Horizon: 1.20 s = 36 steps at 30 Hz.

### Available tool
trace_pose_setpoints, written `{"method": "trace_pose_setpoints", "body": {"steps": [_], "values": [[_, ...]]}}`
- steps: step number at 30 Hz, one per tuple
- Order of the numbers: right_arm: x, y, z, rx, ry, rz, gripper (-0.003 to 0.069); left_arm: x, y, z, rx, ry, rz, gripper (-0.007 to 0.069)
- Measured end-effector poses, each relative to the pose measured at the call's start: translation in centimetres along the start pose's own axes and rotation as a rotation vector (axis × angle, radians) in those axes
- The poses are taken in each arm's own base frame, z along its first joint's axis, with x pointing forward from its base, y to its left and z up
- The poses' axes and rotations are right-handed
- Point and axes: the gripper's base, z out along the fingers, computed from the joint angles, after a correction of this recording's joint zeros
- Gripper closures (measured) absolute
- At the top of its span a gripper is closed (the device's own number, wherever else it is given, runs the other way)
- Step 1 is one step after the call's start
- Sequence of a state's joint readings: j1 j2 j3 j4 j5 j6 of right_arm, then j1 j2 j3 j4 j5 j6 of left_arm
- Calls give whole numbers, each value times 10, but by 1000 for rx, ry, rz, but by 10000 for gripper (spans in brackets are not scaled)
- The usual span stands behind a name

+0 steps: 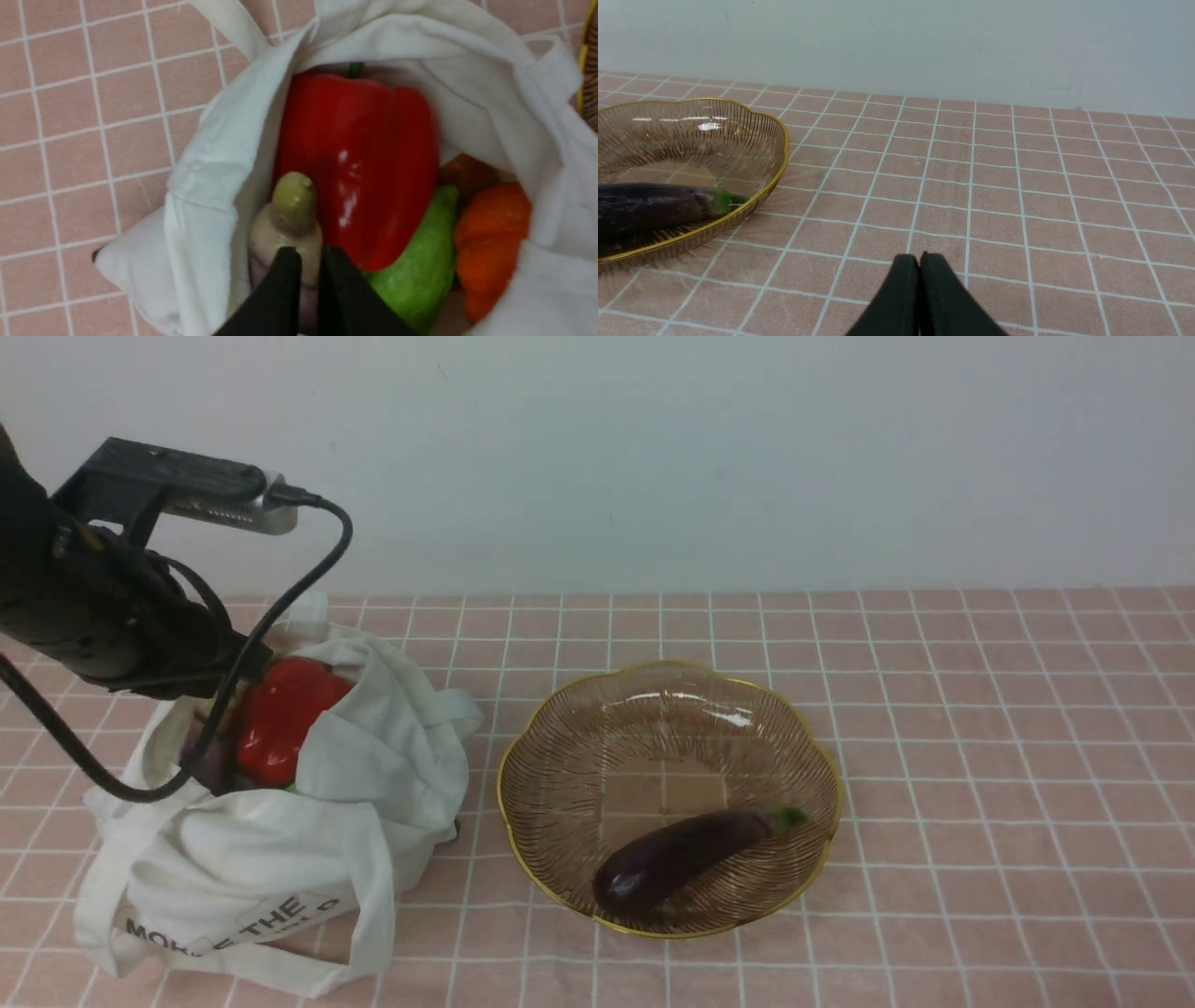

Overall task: Take vegetables from bag on pink coffee tablecloth place on plate.
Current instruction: 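Reach into the bag and grasp a vegetable inside it with the left gripper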

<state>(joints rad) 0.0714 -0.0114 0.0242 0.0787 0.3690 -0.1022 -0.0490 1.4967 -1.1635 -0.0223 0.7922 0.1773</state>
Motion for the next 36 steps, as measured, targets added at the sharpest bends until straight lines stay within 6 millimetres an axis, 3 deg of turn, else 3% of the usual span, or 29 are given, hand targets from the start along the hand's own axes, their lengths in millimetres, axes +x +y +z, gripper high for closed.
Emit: {"method": "trace_pose_setpoints", "body": {"steps": [7, 11, 17, 28, 36], "values": [[0, 0, 0, 0, 0, 0, 673, -6, 2, 19, -13, -19, 6, 254], [0, 0, 0, 0, 0, 0, 673, -7, 2, 28, -11, -13, 5, 175], [0, 0, 0, 0, 0, 0, 673, -7, 0, 32, 17, -1, -1, 167], [0, 0, 0, 0, 0, 0, 673, -13, -1, 10, 24, -36, 23, 167], [0, 0, 0, 0, 0, 0, 673, -12, -3, 23, 62, -3, 14, 167]]}}
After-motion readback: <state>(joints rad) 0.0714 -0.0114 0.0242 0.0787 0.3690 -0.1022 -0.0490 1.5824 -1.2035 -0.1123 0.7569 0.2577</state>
